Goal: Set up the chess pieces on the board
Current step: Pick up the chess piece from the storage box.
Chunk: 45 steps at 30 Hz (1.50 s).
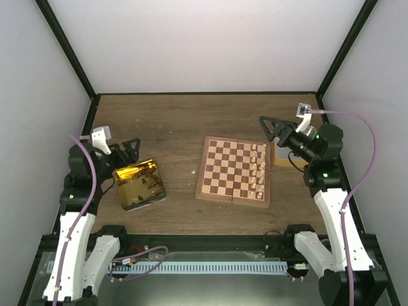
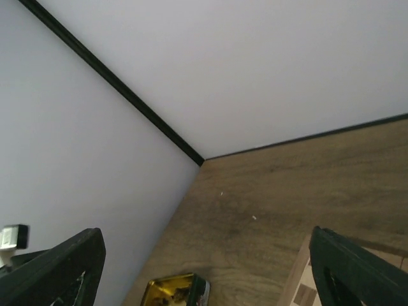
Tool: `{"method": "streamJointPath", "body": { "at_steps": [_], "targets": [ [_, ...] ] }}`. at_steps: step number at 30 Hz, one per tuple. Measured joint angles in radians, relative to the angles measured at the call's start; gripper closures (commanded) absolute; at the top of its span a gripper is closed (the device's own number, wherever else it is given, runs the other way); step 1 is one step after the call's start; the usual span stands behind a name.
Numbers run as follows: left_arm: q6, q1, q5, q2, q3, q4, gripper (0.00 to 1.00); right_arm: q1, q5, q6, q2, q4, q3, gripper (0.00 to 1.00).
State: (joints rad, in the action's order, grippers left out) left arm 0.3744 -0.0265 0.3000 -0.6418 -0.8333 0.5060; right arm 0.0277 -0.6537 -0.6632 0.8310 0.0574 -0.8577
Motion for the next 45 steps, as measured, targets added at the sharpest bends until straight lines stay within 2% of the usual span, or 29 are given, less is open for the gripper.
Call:
{"method": "streamJointPath", "body": {
  "at_steps": [5, 9, 13, 17, 21, 25, 29, 42, 45],
  "targets": [
    [0.05, 0.001, -0.093, -0.135, 0.005, 0.114, 0.23, 0.021, -0.044, 0.009, 0.102, -0.058, 0.009, 0.22],
    [0.085, 0.001, -0.177, -0.252, 0.005, 0.195, 0.39, 0.09, -0.03, 0.051, 0.176, -0.089, 0.009, 0.34],
    [0.096, -0.003, -0.216, -0.353, 0.005, 0.232, 0.44, 0.153, 0.005, 0.088, 0.233, -0.111, 0.008, 0.42],
    [0.101, -0.068, -0.255, -0.462, 0.005, 0.238, 0.46, 0.181, 0.037, 0.105, 0.267, -0.12, 0.009, 0.43],
    [0.115, -0.149, -0.305, -0.559, 0.003, 0.23, 0.56, 0.191, 0.053, 0.113, 0.272, -0.132, 0.01, 0.44],
    [0.128, -0.171, -0.362, -0.649, 0.003, 0.214, 0.6, 0.198, 0.057, 0.114, 0.265, -0.16, 0.03, 0.45],
    [0.127, -0.175, -0.395, -0.708, 0.003, 0.192, 0.73, 0.198, 0.065, 0.113, 0.266, -0.161, 0.046, 0.47],
    [0.116, -0.177, -0.393, -0.807, -0.005, 0.122, 0.74, 0.198, 0.074, 0.113, 0.271, -0.175, 0.046, 0.47],
    [0.115, -0.177, -0.393, -0.821, -0.005, 0.115, 0.76, 0.198, 0.074, 0.113, 0.272, -0.178, 0.046, 0.47]
  ]
}}
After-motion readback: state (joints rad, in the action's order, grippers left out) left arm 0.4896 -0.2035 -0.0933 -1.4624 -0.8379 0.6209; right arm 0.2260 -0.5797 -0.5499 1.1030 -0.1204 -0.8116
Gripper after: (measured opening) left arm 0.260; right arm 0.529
